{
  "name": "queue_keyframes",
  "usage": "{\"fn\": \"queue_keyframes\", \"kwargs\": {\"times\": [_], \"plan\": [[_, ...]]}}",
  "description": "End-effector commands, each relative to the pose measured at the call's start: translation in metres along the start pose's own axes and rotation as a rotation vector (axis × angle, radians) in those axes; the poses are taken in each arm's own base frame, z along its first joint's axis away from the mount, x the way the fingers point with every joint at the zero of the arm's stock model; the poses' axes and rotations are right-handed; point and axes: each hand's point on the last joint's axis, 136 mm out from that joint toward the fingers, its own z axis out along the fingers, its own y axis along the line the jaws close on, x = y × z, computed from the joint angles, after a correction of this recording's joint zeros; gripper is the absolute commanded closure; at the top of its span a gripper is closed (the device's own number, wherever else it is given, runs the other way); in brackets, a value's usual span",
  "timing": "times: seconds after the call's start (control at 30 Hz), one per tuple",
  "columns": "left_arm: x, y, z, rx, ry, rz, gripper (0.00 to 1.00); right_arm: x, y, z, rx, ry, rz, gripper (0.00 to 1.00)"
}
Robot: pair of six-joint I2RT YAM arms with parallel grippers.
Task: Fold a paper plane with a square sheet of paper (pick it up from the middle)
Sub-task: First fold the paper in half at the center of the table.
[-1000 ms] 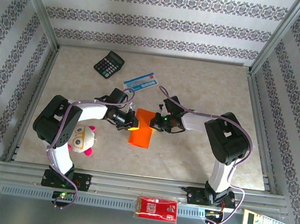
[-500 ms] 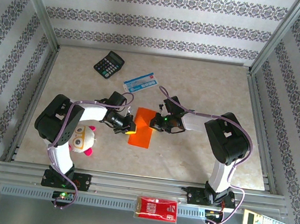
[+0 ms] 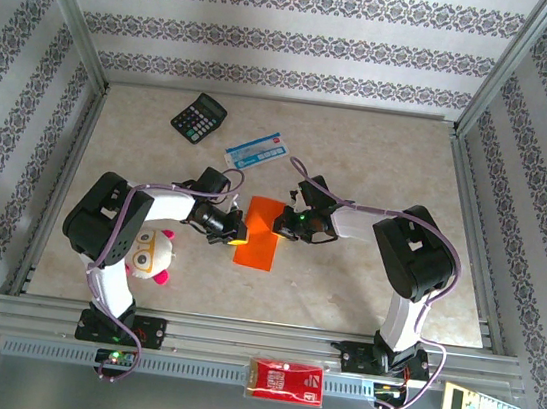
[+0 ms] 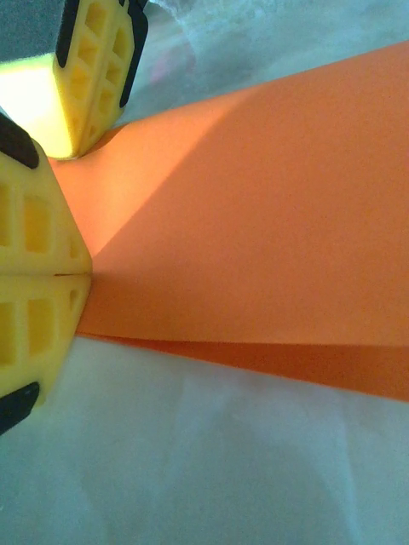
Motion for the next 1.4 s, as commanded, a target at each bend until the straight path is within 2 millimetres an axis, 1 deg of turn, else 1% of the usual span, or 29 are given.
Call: {"fn": "queue_keyframes", "kwargs": {"times": [0.0, 0.13, 0.3, 0.57, 0.73, 0.8, 0.93, 1.03, 1.13, 1.3, 1.37], "plan": [[0.013, 0.018, -0.002, -0.042, 0.022, -0.044, 0.95, 0.039, -0.091, 0.009, 0.323, 0.082, 0.1, 1.0], [0.015, 0.014, -0.005, -0.027, 0.019, -0.04, 0.95, 0.04, -0.092, 0.009, 0.325, 0.084, 0.102, 1.0], [0.02, 0.014, -0.008, -0.028, 0.02, -0.036, 0.95, 0.039, -0.091, 0.009, 0.323, 0.082, 0.101, 1.0], [0.025, 0.028, -0.005, -0.081, 0.033, -0.052, 0.96, 0.038, -0.091, 0.008, 0.325, 0.079, 0.1, 1.0], [0.03, 0.035, -0.005, -0.111, 0.047, -0.052, 0.98, 0.035, -0.086, 0.006, 0.311, 0.067, 0.094, 1.0], [0.034, 0.039, -0.004, -0.116, 0.059, -0.048, 1.0, 0.033, -0.08, 0.006, 0.285, 0.061, 0.087, 1.0], [0.04, 0.043, -0.003, -0.127, 0.082, -0.039, 1.0, 0.027, -0.065, 0.001, 0.225, 0.037, 0.068, 1.0], [0.046, 0.043, -0.001, -0.134, 0.104, -0.018, 1.0, 0.019, -0.049, -0.008, 0.17, 0.007, 0.045, 0.91], [0.051, 0.037, 0.002, -0.122, 0.122, 0.005, 1.0, 0.012, -0.033, -0.021, 0.125, -0.033, 0.014, 0.86], [0.059, 0.02, 0.009, -0.09, 0.153, 0.05, 1.0, 0.005, -0.02, -0.047, 0.084, -0.108, -0.022, 0.81], [0.061, 0.013, 0.011, -0.074, 0.161, 0.053, 1.0, 0.004, -0.013, -0.053, 0.055, -0.126, -0.036, 0.8]]}}
